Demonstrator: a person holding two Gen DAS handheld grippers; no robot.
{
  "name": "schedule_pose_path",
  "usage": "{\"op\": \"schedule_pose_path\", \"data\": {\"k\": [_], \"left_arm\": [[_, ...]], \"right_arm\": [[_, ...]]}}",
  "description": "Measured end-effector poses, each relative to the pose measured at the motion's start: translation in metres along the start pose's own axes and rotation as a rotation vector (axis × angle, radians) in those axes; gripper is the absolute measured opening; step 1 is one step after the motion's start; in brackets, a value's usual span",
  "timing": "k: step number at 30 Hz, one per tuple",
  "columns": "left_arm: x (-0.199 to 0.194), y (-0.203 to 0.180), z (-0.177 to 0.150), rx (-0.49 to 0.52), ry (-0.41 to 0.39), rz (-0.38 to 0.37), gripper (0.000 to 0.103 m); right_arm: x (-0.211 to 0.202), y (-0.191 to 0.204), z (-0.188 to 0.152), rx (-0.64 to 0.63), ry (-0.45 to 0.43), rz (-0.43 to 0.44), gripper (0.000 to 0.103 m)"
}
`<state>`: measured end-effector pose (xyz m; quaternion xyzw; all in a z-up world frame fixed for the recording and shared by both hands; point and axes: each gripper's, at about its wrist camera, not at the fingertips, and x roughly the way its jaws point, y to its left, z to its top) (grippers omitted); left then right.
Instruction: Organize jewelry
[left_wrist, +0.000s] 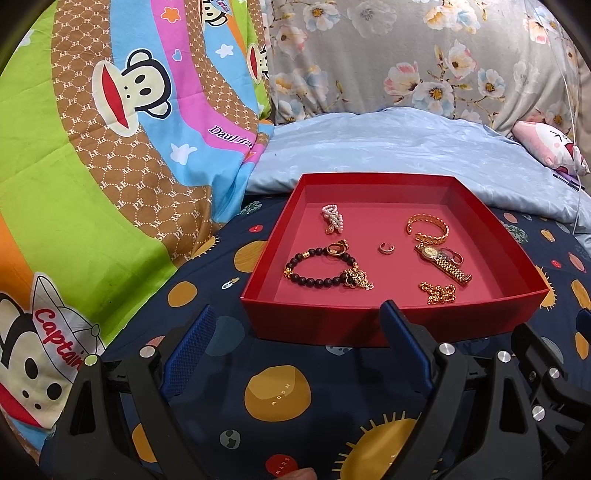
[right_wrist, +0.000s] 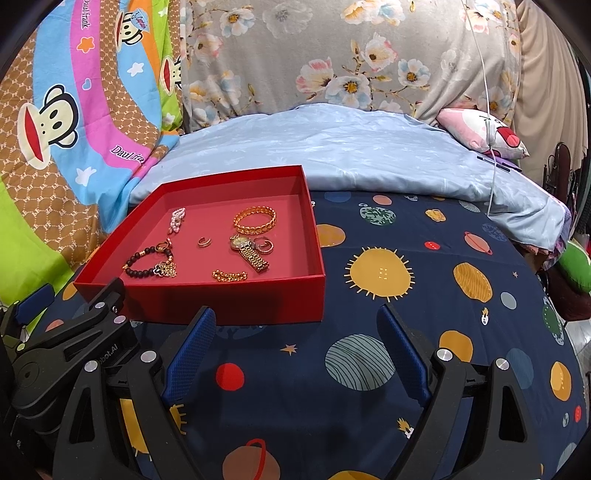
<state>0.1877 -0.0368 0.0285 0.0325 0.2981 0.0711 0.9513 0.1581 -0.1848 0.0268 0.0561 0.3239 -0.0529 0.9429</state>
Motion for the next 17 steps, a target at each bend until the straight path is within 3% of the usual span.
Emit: {"op": "schedule_pose_path", "data": {"k": [17], "left_arm": [[-0.0039,0.0009,0.0001,-0.001,-0.018,0.023,0.087]], "right_arm": [[0.0011,0.0007,0.0002,-0.002,0.002,-0.001,0.087]]}}
